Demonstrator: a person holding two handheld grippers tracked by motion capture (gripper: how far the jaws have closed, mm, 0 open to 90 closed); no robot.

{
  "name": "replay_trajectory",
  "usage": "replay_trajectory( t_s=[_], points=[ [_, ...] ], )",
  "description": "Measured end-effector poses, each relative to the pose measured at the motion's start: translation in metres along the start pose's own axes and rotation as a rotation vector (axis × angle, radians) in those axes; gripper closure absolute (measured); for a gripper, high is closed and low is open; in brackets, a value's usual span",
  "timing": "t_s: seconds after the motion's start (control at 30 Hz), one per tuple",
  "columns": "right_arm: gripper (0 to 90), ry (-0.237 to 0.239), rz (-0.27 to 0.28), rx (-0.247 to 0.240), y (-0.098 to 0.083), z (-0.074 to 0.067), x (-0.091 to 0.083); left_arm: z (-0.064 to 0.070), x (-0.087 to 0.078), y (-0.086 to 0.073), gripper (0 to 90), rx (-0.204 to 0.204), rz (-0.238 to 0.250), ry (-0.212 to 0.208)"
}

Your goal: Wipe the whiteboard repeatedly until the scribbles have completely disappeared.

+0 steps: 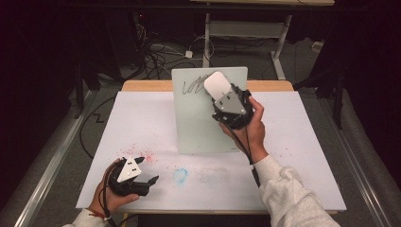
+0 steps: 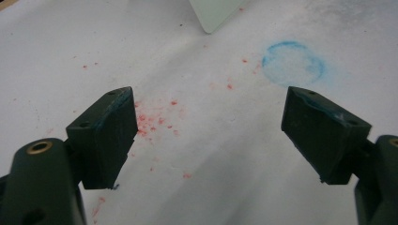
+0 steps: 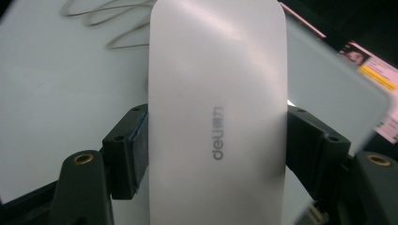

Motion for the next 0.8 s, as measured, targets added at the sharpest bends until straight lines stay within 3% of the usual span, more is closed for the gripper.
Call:
replay_trajectory(
  t_s=[0.13, 0.27, 0.33, 0.43, 0.57, 0.63, 0.73, 0.8],
  points=[
    [30.7, 0.053, 0.005, -0.054, 0.001, -0.025, 0.000, 0.001, 0.000, 0.000, 18.2, 0.001, 0.000, -0.001],
    [30.7, 0.068, 0.007, -0.063, 0.000, -0.030, -0.001, 0.001, 0.000, 0.000, 18.2, -0.001, -0.002, -0.002],
    [30.7, 0.086, 0.009, -0.045, -0.001, -0.025, -0.001, 0.001, 0.000, 0.000, 18.2, -0.001, -0.001, -0.002],
    [30.7, 0.039, -0.004, -0.019, -0.007, -0.006, -0.003, 0.000, 0.000, -0.001, 18.2, -0.002, -0.001, -0.001],
    [30.7, -0.033, -0.026, 0.062, -0.020, 0.023, -0.006, 0.000, 0.000, -0.001, 18.2, -0.004, -0.004, -0.001],
    [30.7, -0.043, -0.030, 0.089, -0.026, 0.028, -0.008, 0.001, 0.001, -0.001, 18.2, -0.003, -0.006, -0.003],
    [30.7, -0.047, -0.042, 0.063, -0.031, 0.011, -0.009, 0.001, 0.002, -0.001, 18.2, -0.006, -0.005, -0.004],
    [30.8, -0.008, -0.039, 0.020, -0.035, -0.011, -0.010, 0.001, 0.002, -0.001, 18.2, -0.002, -0.010, -0.003]
  ],
)
Point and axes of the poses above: each handheld gripper's, and its own axes: x roughly forward along the jaws, y roughly out of its top, z roughly to its right, the point moved 5 cm from there along x, roughly forward along the jaws, and after that the axes turned 13 degrees about -x, right-handed, at the moved point
